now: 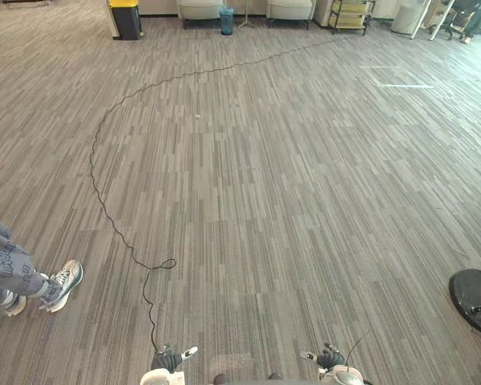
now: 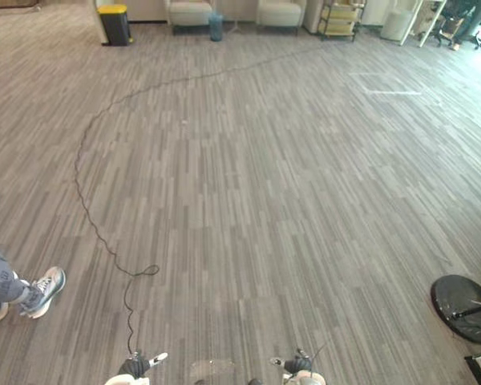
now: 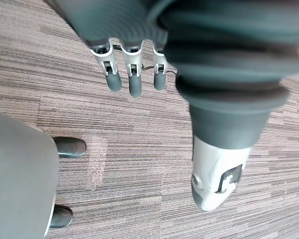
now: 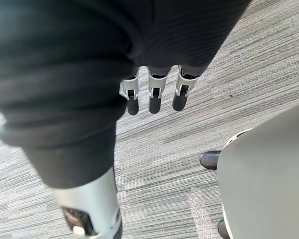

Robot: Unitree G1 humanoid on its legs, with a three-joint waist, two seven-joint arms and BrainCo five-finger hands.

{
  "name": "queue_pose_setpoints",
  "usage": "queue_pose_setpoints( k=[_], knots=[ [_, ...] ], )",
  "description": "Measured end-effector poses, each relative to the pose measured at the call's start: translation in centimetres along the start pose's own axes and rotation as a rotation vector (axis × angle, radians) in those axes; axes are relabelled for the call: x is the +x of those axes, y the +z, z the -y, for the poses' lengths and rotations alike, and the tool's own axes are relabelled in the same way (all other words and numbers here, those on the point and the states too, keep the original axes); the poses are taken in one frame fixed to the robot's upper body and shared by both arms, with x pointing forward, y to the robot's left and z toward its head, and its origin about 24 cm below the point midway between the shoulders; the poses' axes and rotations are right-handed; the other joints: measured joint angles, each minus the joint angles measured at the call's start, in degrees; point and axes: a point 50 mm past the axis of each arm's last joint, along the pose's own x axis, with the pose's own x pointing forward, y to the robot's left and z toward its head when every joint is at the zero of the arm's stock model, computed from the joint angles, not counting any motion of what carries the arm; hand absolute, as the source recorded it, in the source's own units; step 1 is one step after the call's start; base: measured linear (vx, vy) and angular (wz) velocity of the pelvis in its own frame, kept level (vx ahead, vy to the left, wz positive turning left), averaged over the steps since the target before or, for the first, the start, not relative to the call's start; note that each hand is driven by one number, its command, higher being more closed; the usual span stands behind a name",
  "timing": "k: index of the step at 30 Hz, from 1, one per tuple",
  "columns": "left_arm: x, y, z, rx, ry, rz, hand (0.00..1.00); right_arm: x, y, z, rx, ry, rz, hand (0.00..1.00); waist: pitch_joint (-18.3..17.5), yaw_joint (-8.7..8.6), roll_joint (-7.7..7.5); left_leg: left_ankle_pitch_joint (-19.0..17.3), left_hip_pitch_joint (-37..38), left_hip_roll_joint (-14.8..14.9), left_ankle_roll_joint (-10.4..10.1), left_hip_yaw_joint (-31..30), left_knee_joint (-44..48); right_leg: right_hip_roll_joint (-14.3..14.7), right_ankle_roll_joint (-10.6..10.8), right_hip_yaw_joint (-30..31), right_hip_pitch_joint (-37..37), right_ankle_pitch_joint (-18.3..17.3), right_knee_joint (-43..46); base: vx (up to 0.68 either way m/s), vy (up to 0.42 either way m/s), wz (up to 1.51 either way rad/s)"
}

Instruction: Pick up cushions and gather them together orderly.

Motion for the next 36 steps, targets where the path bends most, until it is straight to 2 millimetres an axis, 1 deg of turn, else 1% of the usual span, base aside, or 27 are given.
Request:
queue_pose_setpoints(
  k=[7,9,12,20,23,25,26,27,28,29,30,31,32,33,34,35,36],
  knots=[
    [0.0,0.1,0.0,0.006,0.0,0.002,0.0,0.0,0.0,0.0,0.008,-0.002,0.004,0.0,0.1,0.0,-0.22,-0.4,-0.8,-0.5,-0.2,-0.4,0.0,-0.5,0.4,-0.5,0.0,-0.2,-0.5,-0.03,0.0,0.04],
    [0.1,0.1,0.0,0.014,-0.002,0.002,0.0,0.0,0.0,0.0,0.011,-0.003,0.003,0.0,0.1,0.0,-0.25,-0.2,-0.9,-0.7,0.1,-0.5,0.0,-0.6,0.3,-0.6,0.2,0.4,-1.1,0.05,0.012,0.01],
    [0.1,0.1,0.0,0.041,-0.007,0.001,0.0,0.0,-0.1,-0.1,0.014,-0.002,-0.002,0.0,0.0,-0.05,-0.4,-0.3,-0.8,-1.0,0.1,-0.5,0.1,-0.8,0.4,-0.9,0.5,0.5,-1.8,0.08,0.003,0.06],
    [0.1,0.1,0.0,0.043,-0.007,-0.001,0.0,0.0,-0.2,-0.2,0.017,0.001,-0.005,0.0,0.1,-0.15,-0.47,-0.3,0.0,-1.1,0.1,-0.2,0.3,-0.9,0.4,-1.0,1.6,0.5,-2.1,0.02,-0.009,0.03],
    [0.1,0.1,0.0,0.043,-0.006,-0.001,0.0,0.0,-0.1,-0.1,0.018,-0.001,-0.004,0.0,0.3,-0.31,-0.26,-0.3,-0.9,-0.8,0.1,-0.2,0.3,-0.7,0.4,-1.1,0.9,0.5,-1.7,-0.11,-0.031,0.01],
    [0.2,0.4,0.0,0.042,-0.007,0.004,0.0,0.0,0.0,0.0,0.031,-0.005,0.0,0.0,0.6,-0.31,-0.12,-0.2,-2.0,-0.6,0.1,-0.2,0.3,-0.6,0.0,-1.3,-0.9,0.0,-0.1,-0.1,-0.022,0.02],
    [0.2,0.4,0.1,0.042,-0.008,0.006,0.0,0.0,0.1,0.1,0.037,-0.006,0.002,0.0,0.8,-0.32,-0.08,-0.7,-2.2,-0.5,-0.3,-0.2,0.4,-0.6,-0.2,-1.4,-1.4,-0.4,0.6,-0.09,-0.03,0.03],
    [0.2,0.6,0.1,0.035,-0.006,0.009,0.0,0.0,0.1,0.1,0.042,-0.01,0.007,0.0,1.1,-0.39,-0.11,-2.1,-3.5,-0.5,-0.1,-0.1,2.5,-0.6,-0.6,-1.4,-2.5,-2.0,2.5,-0.07,-0.048,0.1],
    [0.3,0.8,0.1,0.02,-0.004,0.015,0.0,0.0,0.2,0.1,0.047,-0.013,0.009,0.0,1.5,-0.36,-0.25,-5.4,-6.6,-0.2,-0.1,0.5,8.4,-0.9,-0.7,-1.5,-3.2,-3.6,4.1,-0.05,-0.052,0.14],
    [0.3,1.1,0.1,0.011,-0.004,0.027,0.0,0.0,0.3,0.2,0.048,-0.016,0.015,0.0,1.8,-0.29,-0.19,-8.4,-9.0,0.6,-0.5,1.5,14.1,-0.8,-1.0,-1.4,-3.2,-4.6,4.8,-0.03,-0.039,0.04],
    [0.3,1.5,0.2,-0.013,-0.004,0.043,0.0,0.1,0.5,0.5,0.051,-0.025,0.022,0.0,2.7,-0.01,0.61,-12.2,-11.4,2.4,-1.2,2.9,21.5,0.0,-1.4,-1.2,-3.0,-5.3,5.9,-0.03,-0.018,-0.12],
    [0.3,1.6,0.2,-0.031,0.0,0.048,0.0,0.1,0.6,0.9,0.048,-0.035,0.025,0.0,3.1,0.45,1.41,-14.6,-12.6,3.7,-1.4,3.2,25.7,0.8,-1.6,-0.9,-2.8,-5.9,6.7,0.0,-0.005,-0.23],
    [0.2,1.5,0.2,-0.052,0.007,0.049,0.0,0.1,0.7,1.2,0.05,-0.041,0.031,0.0,3.3,0.63,2.04,-15.8,-14.4,5.2,-1.6,4.6,30.9,1.4,-1.8,-0.5,-2.8,-6.9,7.8,0.08,0.017,-0.08],
    [0.2,1.8,0.1,-0.058,0.009,0.058,0.0,0.1,1.2,1.1,0.06,-0.044,0.05,0.0,3.8,0.31,1.93,-15.7,-16.9,6.0,-2.3,6.3,36.1,1.1,-2.2,-0.2,-2.6,-7.7,8.6,0.14,0.035,0.03],
    [0.2,2.1,0.0,-0.086,0.013,0.07,0.0,0.1,1.3,1.1,0.076,-0.048,0.053,0.0,4.7,0.43,1.05,-16.3,-19.3,6.7,-2.9,8.2,41.7,0.1,-2.5,-0.2,-2.1,-8.4,9.2,0.23,0.076,0.12],
    [0.3,2.4,0.0,-0.101,0.017,0.081,0.0,0.1,1.3,1.3,0.072,-0.055,0.052,0.0,5.1,0.52,1.27,-17.7,-22.2,7.7,-2.7,8.7,43.3,-1.0,-1.8,-0.1,-1.0,-9.5,9.3,0.22,0.079,0.05],
    [0.3,2.5,0.0,-0.108,0.018,0.083,0.0,0.2,1.4,1.4,0.07,-0.059,0.052,0.0,5.2,0.55,1.34,-17.8,-23.2,7.9,-2.8,8.6,43.3,-1.4,-1.5,-0.1,-0.7,-9.8,9.3,0.27,0.137,-0.01]
  ],
)
